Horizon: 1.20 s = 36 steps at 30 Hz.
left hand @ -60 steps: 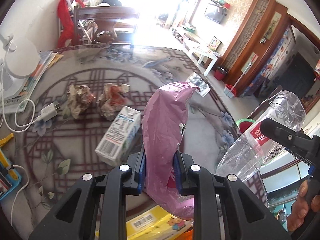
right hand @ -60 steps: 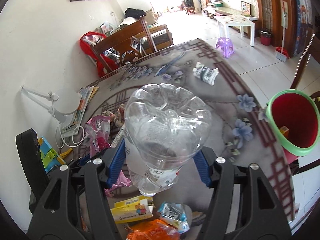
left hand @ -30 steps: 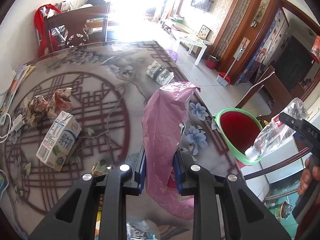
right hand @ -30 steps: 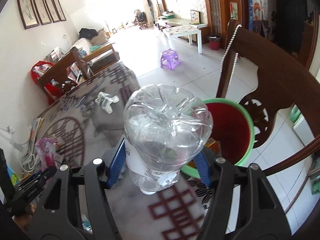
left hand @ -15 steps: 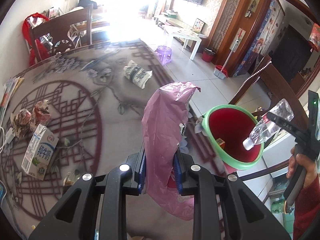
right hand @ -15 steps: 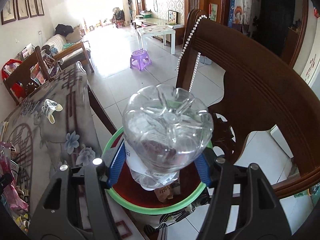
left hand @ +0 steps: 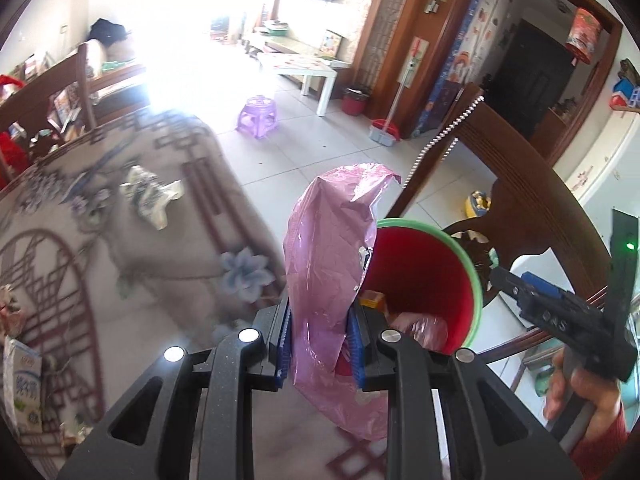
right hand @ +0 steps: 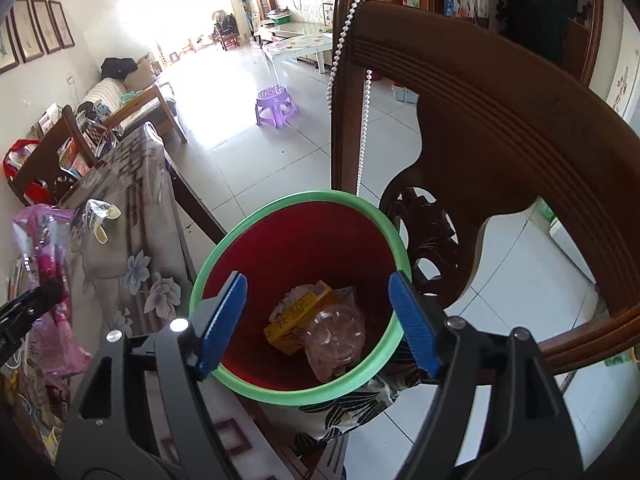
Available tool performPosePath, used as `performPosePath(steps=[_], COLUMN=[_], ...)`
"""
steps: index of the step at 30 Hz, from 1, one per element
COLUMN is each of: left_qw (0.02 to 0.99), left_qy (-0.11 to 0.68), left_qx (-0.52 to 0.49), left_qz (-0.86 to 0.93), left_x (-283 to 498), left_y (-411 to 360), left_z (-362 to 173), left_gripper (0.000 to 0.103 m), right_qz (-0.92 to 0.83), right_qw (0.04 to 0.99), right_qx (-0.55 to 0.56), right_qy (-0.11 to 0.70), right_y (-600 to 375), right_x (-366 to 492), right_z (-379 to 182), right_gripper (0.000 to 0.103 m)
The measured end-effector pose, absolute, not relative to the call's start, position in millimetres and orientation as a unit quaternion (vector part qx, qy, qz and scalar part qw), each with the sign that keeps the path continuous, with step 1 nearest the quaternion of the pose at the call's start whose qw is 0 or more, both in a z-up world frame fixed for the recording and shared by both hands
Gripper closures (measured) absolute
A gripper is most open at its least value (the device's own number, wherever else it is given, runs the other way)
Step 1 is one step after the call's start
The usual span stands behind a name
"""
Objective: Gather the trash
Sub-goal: 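Release the bottle into the red bin with the right gripper while the left drops the pink bag, then move both open grippers back over the table toward the remaining trash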
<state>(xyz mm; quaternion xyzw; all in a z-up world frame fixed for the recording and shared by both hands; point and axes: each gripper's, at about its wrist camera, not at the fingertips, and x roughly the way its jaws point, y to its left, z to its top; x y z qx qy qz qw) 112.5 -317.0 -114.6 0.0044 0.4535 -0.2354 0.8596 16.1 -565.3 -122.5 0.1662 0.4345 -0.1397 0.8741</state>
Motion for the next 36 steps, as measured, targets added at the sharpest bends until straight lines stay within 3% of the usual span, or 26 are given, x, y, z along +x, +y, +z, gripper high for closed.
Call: performPosePath(steps=[16, 17, 18, 20, 36], left_qw=[0.834, 0.834, 0.834, 0.831, 0.874], left_qy=[0.459, 0.459, 0.459, 0.461, 0.401], left_qx=[0.052, 0.054, 0.056, 0.057, 0.043], left_qz=[-0.302, -0.302, -0.301, -0.306, -0.271], left_x=[125, 125, 127, 127, 96], left_y=[-412, -414, -413, -413, -319], left_z=[-133, -133, -134, -134, -80], left_gripper=[0.081, 0.075, 0.061, 0.049, 0.048], right_qz=[-0.185, -0.186, -0.187, -0.187, -0.148], right_qw=[0.857, 0.856, 0.856, 0.857, 0.869], right_qx=[0.182, 0.182, 0.182, 0.182, 0.152], right_qy=[0.446, 0.446, 0.446, 0.445, 0.446], right_y=[-573, -573, -572, -570, -517], right_x=[-44, -45, -46, -47, -35], right_z=[-123, -122, -122, -121, -112], right_gripper=[0.031, 0.031, 0.031, 0.031, 0.028])
